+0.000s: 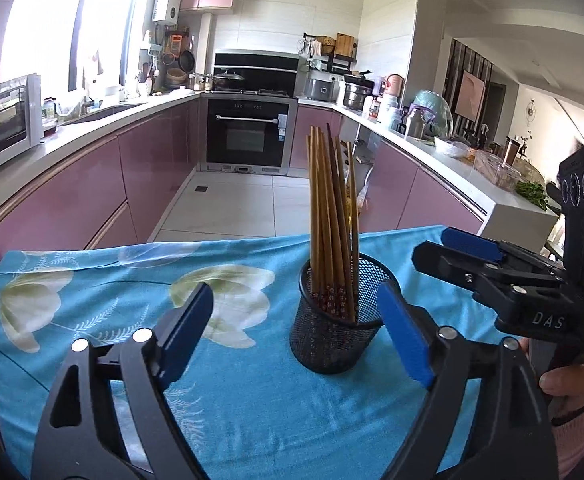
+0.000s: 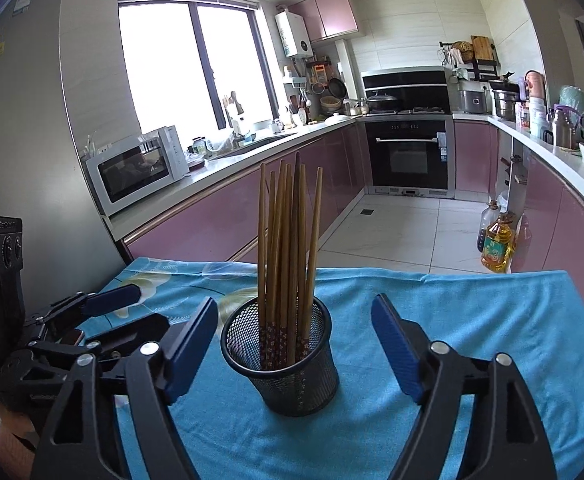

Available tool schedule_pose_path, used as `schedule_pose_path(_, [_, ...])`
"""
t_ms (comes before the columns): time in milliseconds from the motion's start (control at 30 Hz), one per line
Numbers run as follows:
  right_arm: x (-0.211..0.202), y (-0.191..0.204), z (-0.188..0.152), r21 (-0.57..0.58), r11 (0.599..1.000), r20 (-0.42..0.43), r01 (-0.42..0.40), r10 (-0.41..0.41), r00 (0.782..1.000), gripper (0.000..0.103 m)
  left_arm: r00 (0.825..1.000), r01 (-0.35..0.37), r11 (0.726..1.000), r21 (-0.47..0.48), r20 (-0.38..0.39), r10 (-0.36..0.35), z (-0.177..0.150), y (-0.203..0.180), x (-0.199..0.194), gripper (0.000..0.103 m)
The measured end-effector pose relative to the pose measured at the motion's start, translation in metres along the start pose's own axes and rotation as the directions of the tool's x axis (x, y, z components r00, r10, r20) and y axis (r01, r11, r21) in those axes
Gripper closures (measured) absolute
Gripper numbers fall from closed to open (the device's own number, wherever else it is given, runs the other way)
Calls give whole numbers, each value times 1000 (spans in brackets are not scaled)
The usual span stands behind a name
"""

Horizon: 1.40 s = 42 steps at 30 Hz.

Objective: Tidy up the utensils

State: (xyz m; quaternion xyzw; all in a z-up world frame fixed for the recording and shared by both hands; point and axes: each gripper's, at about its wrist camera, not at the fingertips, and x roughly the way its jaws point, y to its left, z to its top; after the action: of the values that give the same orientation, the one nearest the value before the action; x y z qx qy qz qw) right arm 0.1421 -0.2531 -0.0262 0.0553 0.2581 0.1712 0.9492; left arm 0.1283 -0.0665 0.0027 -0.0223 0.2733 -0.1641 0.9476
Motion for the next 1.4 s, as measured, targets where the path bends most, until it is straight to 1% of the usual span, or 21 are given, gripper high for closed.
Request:
schedule_pose_path(33, [-4,0,-3,-1,1000,17,17,-17,1000,13,1000,-13,1000,-10,13,13,-2,3,-5,5])
schedule_pose_path(100, [-10,1,-7,-12,999,46,46,-45,998,11,999,-32,999,-18,30,32,-6,8,-13,5])
schedule_pose_path(167, [-16,3,-14,-26,997,73,73,-70,995,6,997,-65,997,-32,45,67,-11,14,-20,5])
schedule_pose_path(267, [-20,9,-23,-49,993,104,106,-100,989,6,992,-102,994,-46,72,105,-16,22,-33,5])
schedule_pose_path(367, [-22,15,-32,-69,991,118,116,-107,987,6,984,-139,989,-56,108,145,-24,28,-45,5])
schedule_pose_path(433, [-23,20,-38,-78,990,125,119,-109,986,6,976,-164,985,-56,134,170,-28,31,-53,5])
schedule_pose_path(600, [-32,30,-47,-85,989,176,124,-108,979,6,956,-214,976,-44,198,218,-38,31,-69,5])
schedule_pose_path(933, [-51,42,-58,-91,984,251,155,-128,960,6,930,-235,972,-24,284,231,-50,21,-89,5])
schedule_pose_path(1100, [-53,39,-61,-79,982,268,171,-144,952,6,920,-231,973,-26,321,227,-55,18,-95,5])
schedule_pose_path(1400, [-54,43,-66,-89,976,293,197,-164,942,6,902,-244,969,-31,359,239,-62,15,-96,5])
